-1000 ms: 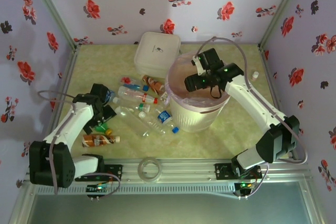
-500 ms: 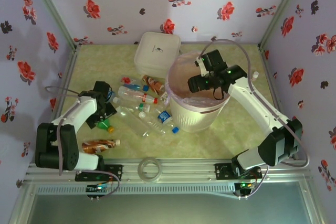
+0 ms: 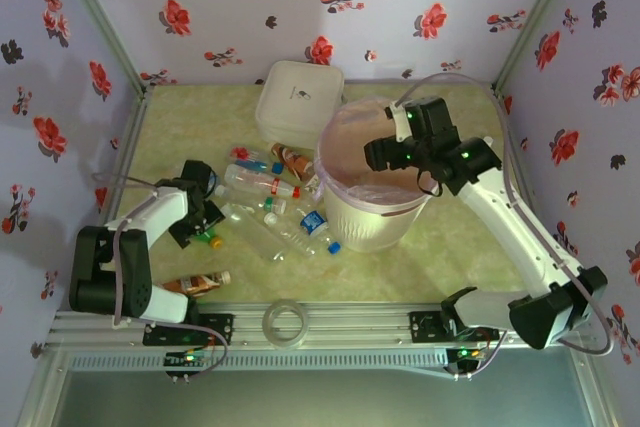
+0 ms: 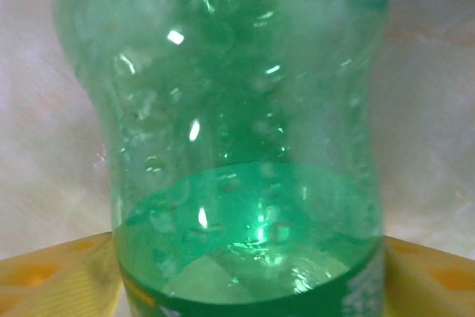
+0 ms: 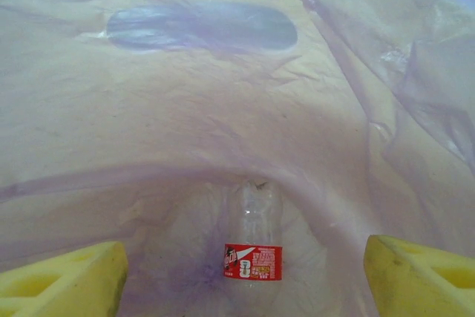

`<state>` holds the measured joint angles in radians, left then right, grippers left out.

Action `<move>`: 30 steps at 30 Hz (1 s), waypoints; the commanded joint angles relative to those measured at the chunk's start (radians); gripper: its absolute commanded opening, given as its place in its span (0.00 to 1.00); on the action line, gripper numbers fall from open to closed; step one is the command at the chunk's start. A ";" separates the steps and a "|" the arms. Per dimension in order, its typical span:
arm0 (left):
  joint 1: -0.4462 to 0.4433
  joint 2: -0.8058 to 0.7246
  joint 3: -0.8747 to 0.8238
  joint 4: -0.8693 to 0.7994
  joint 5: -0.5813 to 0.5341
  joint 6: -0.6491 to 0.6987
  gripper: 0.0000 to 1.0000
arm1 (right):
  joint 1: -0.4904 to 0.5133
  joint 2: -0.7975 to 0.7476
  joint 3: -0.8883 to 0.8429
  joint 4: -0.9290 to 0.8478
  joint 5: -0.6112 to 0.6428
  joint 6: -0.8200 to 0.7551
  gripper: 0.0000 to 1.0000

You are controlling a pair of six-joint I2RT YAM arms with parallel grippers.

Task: Put the plastic bottles in the bin

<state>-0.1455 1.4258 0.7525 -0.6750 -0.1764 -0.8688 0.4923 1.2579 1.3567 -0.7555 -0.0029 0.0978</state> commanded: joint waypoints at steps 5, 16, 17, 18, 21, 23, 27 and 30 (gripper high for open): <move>0.006 -0.094 0.022 -0.044 -0.022 0.003 0.71 | -0.006 -0.050 0.016 0.014 -0.027 0.054 0.84; 0.006 -0.317 0.147 -0.063 -0.031 0.112 0.46 | -0.004 -0.083 0.105 0.037 -0.096 0.158 0.84; 0.006 -0.328 0.156 -0.048 -0.020 0.122 0.40 | -0.004 -0.079 0.117 0.043 -0.111 0.168 0.84; 0.006 -0.342 0.164 -0.028 -0.003 0.133 0.28 | -0.002 -0.072 0.130 0.047 -0.129 0.180 0.84; 0.006 -0.360 0.185 0.036 0.069 0.147 0.00 | 0.022 -0.044 0.181 0.062 -0.158 0.207 0.83; 0.004 -0.351 0.209 0.085 0.162 0.155 0.00 | 0.056 -0.014 0.230 0.064 -0.150 0.208 0.83; -0.042 -0.352 0.227 0.256 0.344 0.168 0.00 | 0.142 0.075 0.359 0.066 -0.123 0.198 0.84; -0.099 -0.365 0.222 0.375 0.369 0.203 0.00 | 0.238 0.159 0.476 0.033 -0.028 0.148 0.84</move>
<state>-0.2043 1.0782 0.9466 -0.4671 0.0830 -0.7231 0.6662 1.3647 1.7477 -0.7155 -0.0944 0.2707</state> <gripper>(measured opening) 0.531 0.835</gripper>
